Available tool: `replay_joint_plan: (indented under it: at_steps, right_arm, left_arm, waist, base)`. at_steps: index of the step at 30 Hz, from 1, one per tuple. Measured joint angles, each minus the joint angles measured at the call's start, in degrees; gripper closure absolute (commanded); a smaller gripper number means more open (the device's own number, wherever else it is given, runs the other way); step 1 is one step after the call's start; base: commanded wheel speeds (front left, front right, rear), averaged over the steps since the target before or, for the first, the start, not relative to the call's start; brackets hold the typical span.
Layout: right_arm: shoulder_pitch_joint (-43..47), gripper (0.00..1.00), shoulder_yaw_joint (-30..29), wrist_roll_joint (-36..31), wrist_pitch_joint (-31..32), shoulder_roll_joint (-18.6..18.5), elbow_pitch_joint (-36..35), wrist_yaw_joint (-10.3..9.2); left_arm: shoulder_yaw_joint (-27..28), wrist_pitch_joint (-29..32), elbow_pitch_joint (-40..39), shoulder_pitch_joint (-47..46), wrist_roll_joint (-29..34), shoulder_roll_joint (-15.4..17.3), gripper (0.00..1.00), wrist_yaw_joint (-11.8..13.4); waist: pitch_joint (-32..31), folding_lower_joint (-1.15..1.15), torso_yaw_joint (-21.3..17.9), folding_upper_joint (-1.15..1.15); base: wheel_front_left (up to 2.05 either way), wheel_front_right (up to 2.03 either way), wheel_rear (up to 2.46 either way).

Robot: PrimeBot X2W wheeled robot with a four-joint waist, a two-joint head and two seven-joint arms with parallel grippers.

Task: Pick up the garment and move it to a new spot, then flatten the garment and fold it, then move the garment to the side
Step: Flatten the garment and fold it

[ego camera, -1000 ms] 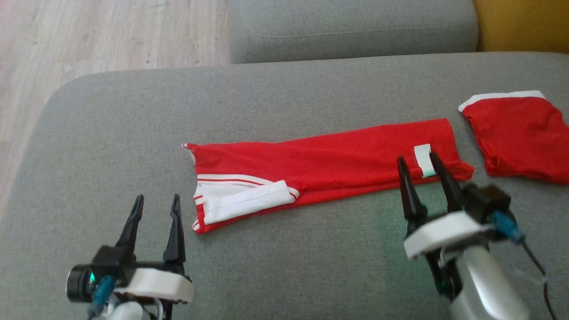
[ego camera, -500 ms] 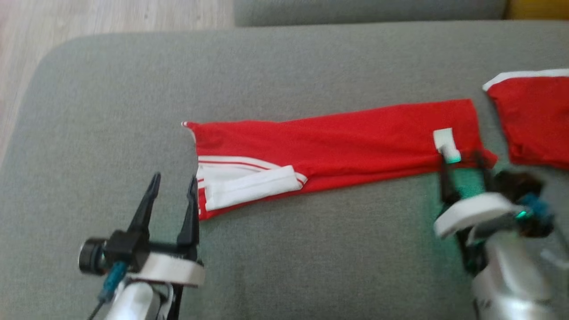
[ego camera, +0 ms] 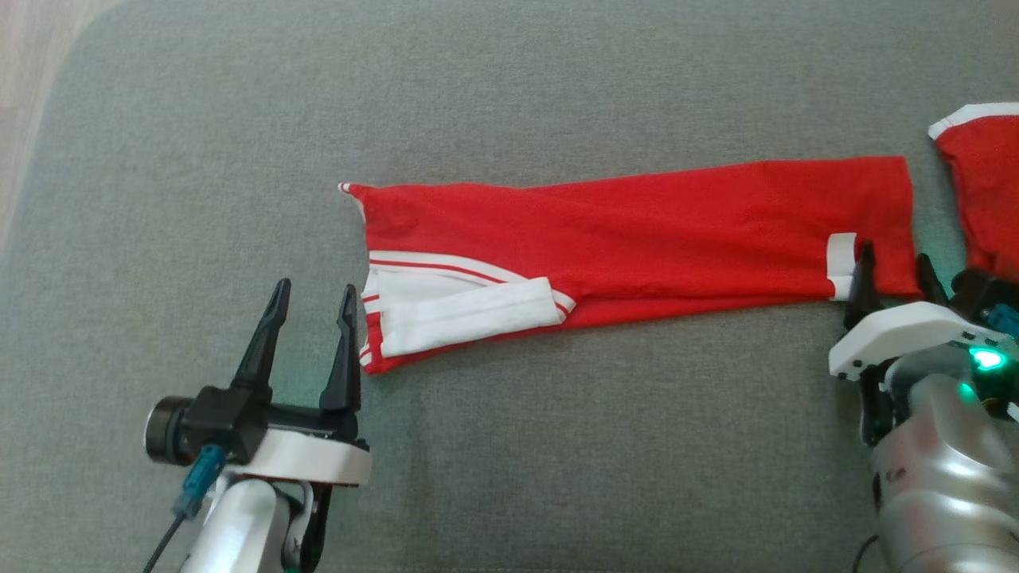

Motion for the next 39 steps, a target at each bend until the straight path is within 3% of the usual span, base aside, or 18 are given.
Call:
replay_joint_plan:
  at_steps: [3, 4, 5, 6, 13, 22, 26, 32, 39]
  right_arm:
    - [-1.44, 0.0, -0.49, -0.83, -1.0, -0.15, 3.55, 0.0]
    - [-1.93, 0.29, -0.22, -0.9, -1.32, -0.26, 4.75, 0.0]
    - [-2.53, 0.9, 0.23, -0.9, -1.51, -0.4, 5.88, 0.0]
    - [-2.96, 1.0, 0.47, -0.79, -1.53, -0.47, 6.73, 0.0]
    - [-2.39, 1.0, -0.32, -2.44, -1.2, 0.43, 4.11, 0.0]
    - [1.04, 1.0, -10.84, -10.71, 0.96, -1.86, -6.27, 0.0]
    - [0.83, 1.0, -9.65, -11.06, 1.69, -1.24, -8.56, 0.0]
    - [0.22, 1.0, -1.04, -5.79, 2.19, -0.64, -9.48, 0.0]
    - [-2.44, 1.0, 21.12, 14.28, 2.89, -0.67, -10.71, 0.0]
  left_arm:
    - [0.62, 0.0, 0.07, -0.29, 0.73, -0.57, 0.0, -0.51]
    - [0.74, 0.0, 0.14, -0.35, 1.07, -0.77, 0.0, -0.73]
    - [0.86, 0.0, 0.2, -0.35, 1.22, -0.87, 0.0, -1.0]
    - [1.03, 0.0, 0.31, -0.35, 1.44, -1.07, 0.0, -1.11]
    - [2.67, 0.0, 0.71, -0.3, 2.59, -1.35, 0.0, -1.65]
    - [4.39, 0.0, 0.71, 0.16, 3.57, -2.3, 0.0, -2.57]
    - [4.75, 0.0, 0.96, 0.18, 3.8, -2.86, 0.0, -2.66]
    - [5.87, 0.0, 1.21, 0.6, 4.03, -3.25, 0.0, -3.08]
    - [5.89, 0.0, 1.55, 1.57, 4.12, -3.9, 0.0, -3.52]
  waist:
    - [-0.32, -0.01, -0.54, 0.0]
    - [-0.48, 0.0, -0.76, 0.0]
    - [-0.64, -0.01, -1.01, 0.0]
    - [-0.83, 0.0, -1.26, 0.0]
    - [-2.62, 0.0, -2.98, 0.0]
    - [-5.26, -0.01, -4.3, 0.0]
    - [-6.2, -0.01, -4.18, 0.0]
    - [-8.21, -0.01, -3.44, 0.0]
    - [-9.76, -0.01, -0.93, 0.0]
  base:
    - [0.0, 0.0, 0.0]
    - [0.0, 0.0, 0.0]
    - [0.0, 0.0, 0.0]
    - [0.0, 0.0, 0.0]
    - [0.0, 0.0, 0.0]
    - [0.0, 0.0, 0.0]
    - [0.0, 0.0, 0.0]
    - [0.0, 0.0, 0.0]
    - [0.0, 0.0, 0.0]
